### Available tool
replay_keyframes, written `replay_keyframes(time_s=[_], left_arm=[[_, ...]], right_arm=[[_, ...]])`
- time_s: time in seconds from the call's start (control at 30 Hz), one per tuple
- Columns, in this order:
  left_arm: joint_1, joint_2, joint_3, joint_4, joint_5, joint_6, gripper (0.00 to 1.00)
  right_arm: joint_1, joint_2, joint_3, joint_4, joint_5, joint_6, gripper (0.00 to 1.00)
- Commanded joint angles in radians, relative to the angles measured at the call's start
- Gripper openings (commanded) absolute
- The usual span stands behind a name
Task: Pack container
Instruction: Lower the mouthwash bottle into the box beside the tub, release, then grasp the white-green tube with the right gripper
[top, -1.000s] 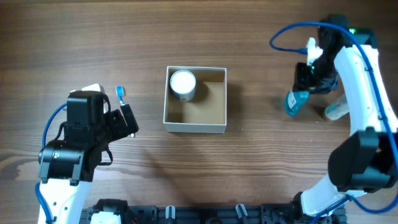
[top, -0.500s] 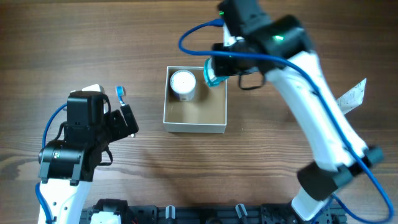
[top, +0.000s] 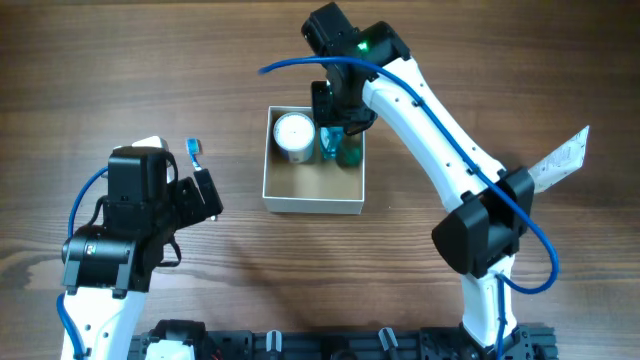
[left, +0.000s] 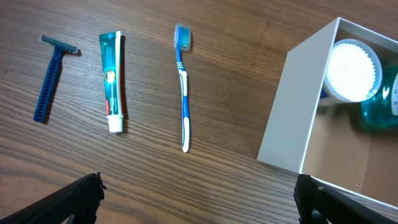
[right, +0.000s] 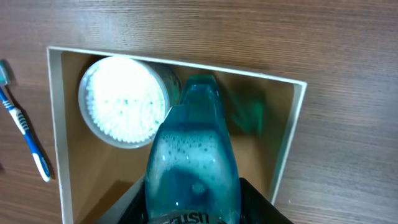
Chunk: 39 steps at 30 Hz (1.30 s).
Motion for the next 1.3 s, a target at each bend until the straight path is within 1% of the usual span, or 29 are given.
replay_keyframes(time_s=[0.0,0.17,0.2,0.23,0.33,0.37,0.5,0.53,0.57,0.7,0.77,0.83,0.87,0.9,0.93,0.97,1.0,1.07,1.1,1.13,1.2,1.27], left_arm=[[-0.004,0.004,0.018,0.0,-0.016,-0.016,1.0],[-0.004,0.004,0.018,0.0,-0.016,-0.016,1.0],[-0.004,0.004,0.018,0.0,-0.016,-0.016,1.0],[-0.004,0.004,0.018,0.0,-0.016,-0.016,1.0],[-0.004,0.004,0.018,0.0,-0.016,-0.016,1.0],[-0.004,0.004,0.018,0.0,-0.016,-0.016,1.0],[-0.004,0.004,0.018,0.0,-0.016,-0.016,1.0],[-0.004,0.004,0.018,0.0,-0.016,-0.016,1.0],[-0.004,0.004,0.018,0.0,-0.016,-0.016,1.0],[-0.004,0.004,0.018,0.0,-0.016,-0.016,1.0],[-0.004,0.004,0.018,0.0,-0.016,-0.016,1.0],[-0.004,0.004,0.018,0.0,-0.016,-0.016,1.0],[-0.004,0.004,0.018,-0.001,-0.016,-0.016,1.0],[-0.004,0.004,0.018,-0.001,-0.016,-0.016,1.0],[-0.004,0.004,0.018,-0.001,-0.016,-0.016,1.0],[-0.004,0.004,0.018,-0.001,-0.016,-0.016,1.0],[-0.004,0.004,0.018,-0.001,-0.016,-0.016,1.0],[-0.004,0.004,0.018,-0.001,-0.016,-0.016,1.0],[-0.004,0.004,0.018,-0.001,-0.016,-0.016,1.0],[-0.004,0.004,0.018,-0.001,-0.016,-0.016,1.0],[-0.004,0.004,0.018,-0.001,-0.016,-0.016,1.0],[-0.004,0.004,0.018,-0.001,-0.016,-0.016,1.0]], right_arm=[[0.004,0.033,0.011,0.027,0.025,0.033,0.04],[0.004,0.055,0.011,0.049,0.025,0.032,0.04],[0.004,0.06,0.011,0.053,0.024,0.031,0.06],[0.004,0.068,0.011,0.055,0.024,0.029,0.09],[0.004,0.08,0.011,0.055,0.024,0.029,0.38],[0.004,0.081,0.011,0.055,0.024,0.03,0.45],[0.004,0.081,0.011,0.054,0.024,0.029,0.66],[0.004,0.081,0.011,0.053,0.024,0.029,0.69],[0.004,0.081,0.011,0.053,0.024,0.028,0.69],[0.004,0.074,0.011,0.054,0.028,-0.007,0.68],[0.003,0.018,0.012,0.049,0.048,-0.054,0.69],[-0.007,-0.066,0.014,0.037,0.082,-0.078,0.73],[-0.02,-0.126,0.014,0.031,0.102,-0.092,0.77],[-0.038,-0.188,0.014,0.029,0.117,-0.113,0.83],[-0.074,-0.272,0.014,0.027,0.138,-0.127,0.92],[-0.117,-0.342,0.014,0.024,0.142,-0.129,0.96],[-0.175,-0.409,0.014,0.008,0.142,-0.128,0.97],[-0.288,-0.486,0.014,-0.037,0.142,-0.127,0.98],[-0.392,-0.525,0.014,-0.09,0.142,-0.126,0.98],[-0.488,-0.543,0.013,-0.14,0.142,-0.126,0.98],[-0.636,-0.546,0.013,-0.216,0.142,-0.134,0.99],[-0.743,-0.534,-0.005,-0.252,0.141,-0.188,1.0]])
